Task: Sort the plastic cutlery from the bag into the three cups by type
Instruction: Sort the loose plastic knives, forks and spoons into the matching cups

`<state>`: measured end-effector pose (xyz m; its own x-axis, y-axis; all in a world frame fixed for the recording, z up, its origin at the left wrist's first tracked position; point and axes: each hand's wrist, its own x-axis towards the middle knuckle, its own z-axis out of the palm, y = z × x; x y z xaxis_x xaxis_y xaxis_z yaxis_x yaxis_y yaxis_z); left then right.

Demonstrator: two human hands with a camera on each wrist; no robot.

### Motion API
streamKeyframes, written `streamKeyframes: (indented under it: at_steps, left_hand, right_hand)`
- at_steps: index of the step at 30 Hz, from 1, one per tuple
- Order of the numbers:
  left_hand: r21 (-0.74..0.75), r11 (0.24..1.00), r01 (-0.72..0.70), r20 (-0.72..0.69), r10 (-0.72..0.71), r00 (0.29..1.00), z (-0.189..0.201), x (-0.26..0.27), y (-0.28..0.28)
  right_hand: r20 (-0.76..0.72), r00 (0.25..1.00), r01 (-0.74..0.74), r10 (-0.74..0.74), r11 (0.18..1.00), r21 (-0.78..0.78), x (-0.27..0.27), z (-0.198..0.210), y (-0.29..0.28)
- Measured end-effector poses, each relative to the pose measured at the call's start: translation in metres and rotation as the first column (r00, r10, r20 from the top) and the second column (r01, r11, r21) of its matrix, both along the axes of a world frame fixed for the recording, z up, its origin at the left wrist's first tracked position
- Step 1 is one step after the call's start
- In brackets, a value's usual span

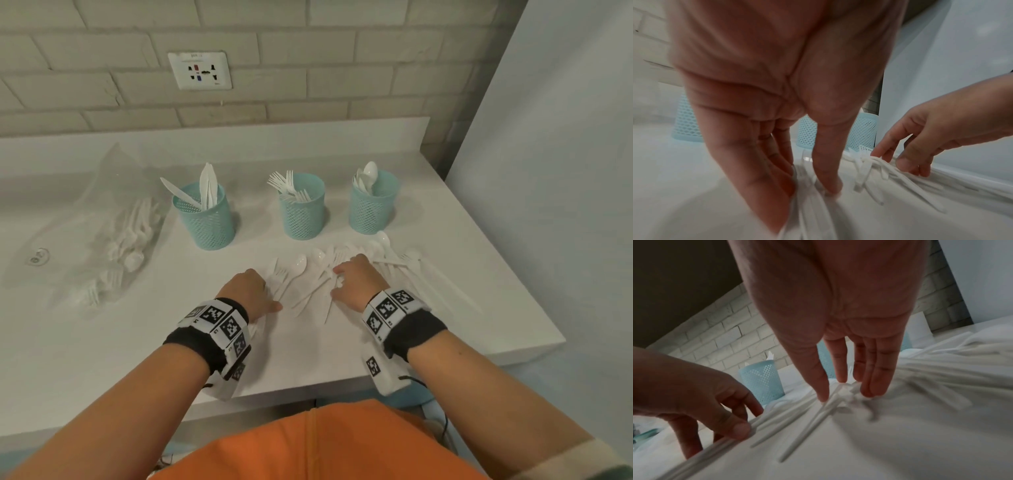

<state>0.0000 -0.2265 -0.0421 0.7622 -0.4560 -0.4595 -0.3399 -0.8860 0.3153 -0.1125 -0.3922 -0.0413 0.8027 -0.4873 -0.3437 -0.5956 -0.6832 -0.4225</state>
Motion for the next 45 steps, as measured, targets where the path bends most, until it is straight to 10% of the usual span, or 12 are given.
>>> streamKeyframes:
  at_steps: [45]
  left_hand:
    - [0.213,0.962,0.169,0.223,-0.216,0.951,-0.016,0.002,-0.028]
  right_hand:
    - [0.21,0.977,-0.05,0.033,0.996,0.077,0.034,-0.006,0.02]
